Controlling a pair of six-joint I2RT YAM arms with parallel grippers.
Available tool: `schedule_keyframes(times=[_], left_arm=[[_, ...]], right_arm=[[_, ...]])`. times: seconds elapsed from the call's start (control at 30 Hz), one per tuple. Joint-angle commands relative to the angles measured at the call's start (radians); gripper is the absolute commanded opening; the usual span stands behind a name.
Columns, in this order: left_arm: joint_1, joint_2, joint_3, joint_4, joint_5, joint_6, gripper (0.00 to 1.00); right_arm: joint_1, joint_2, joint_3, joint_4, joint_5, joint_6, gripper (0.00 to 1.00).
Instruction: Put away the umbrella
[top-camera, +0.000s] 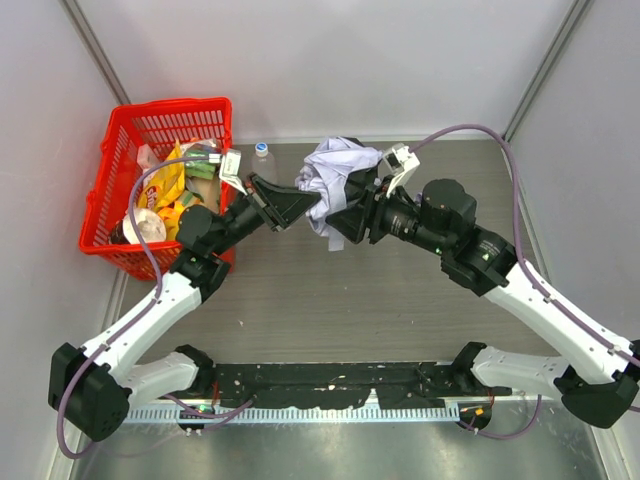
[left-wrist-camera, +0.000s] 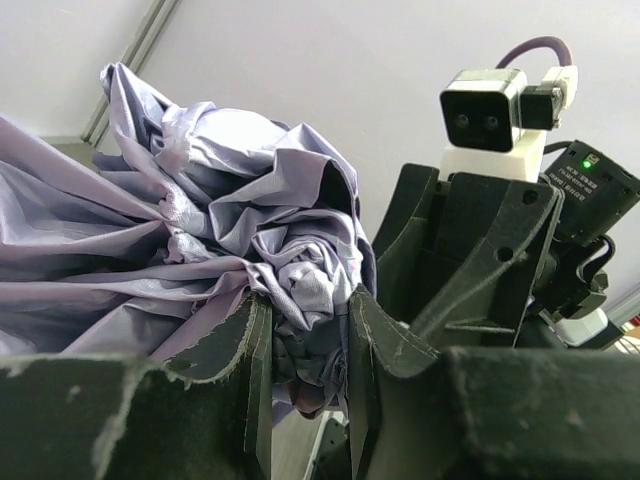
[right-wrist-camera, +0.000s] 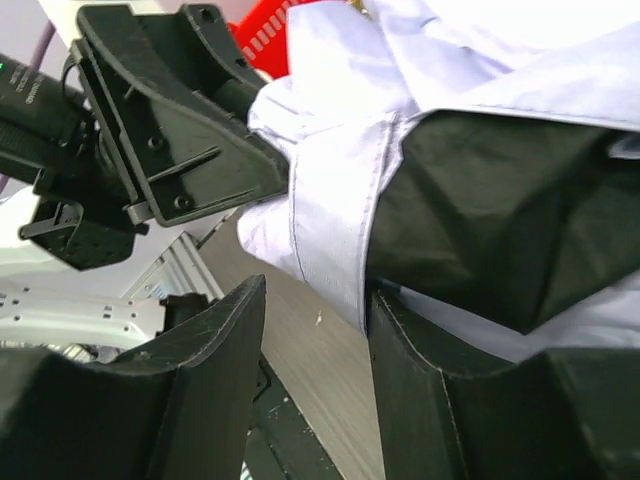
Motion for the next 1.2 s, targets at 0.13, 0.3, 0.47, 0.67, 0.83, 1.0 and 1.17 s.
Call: schedule_keyframes(times=[0.13,0.3,0.47,0.67,0.83,1.0,1.17], left_arm=[[-0.007,-0.016,0.027,0.140,-0.019,-0.001,0.00],[-0.005,-0.039,0.011,0.108,-0.105,0.028,0.00],[-0.005,-0.030,0.017,0.088,-0.116,0.063,0.00],[-0.005,-0.035,0.005,0.082,-0.120,0.085,0.00],[-0.005,-0.035,0.011,0.039,-0.100,0.113,0.00],[-0.003,-0.053,-0.015,0.025,-0.103,0.123,0.00],[-0.005,-0.073,-0.012,0.001,-0.132,0.126,0.00]], right_arm=[[0.001,-0.021,-0.062,0.124,-0.081,0.036,0.22],[0.001,-0.086,-0.154,0.074,-0.101,0.063,0.01],[0.001,-0.168,-0.193,0.023,-0.128,0.134,0.01],[0.001,-0.232,-0.243,0.007,-0.170,0.200,0.01],[0.002,-0.240,-0.219,0.090,-0.240,0.260,0.01],[-0.001,-0.217,-0.134,0.132,-0.276,0.329,0.01],[-0.002,-0.222,-0.171,0.130,-0.340,0.393,0.01]])
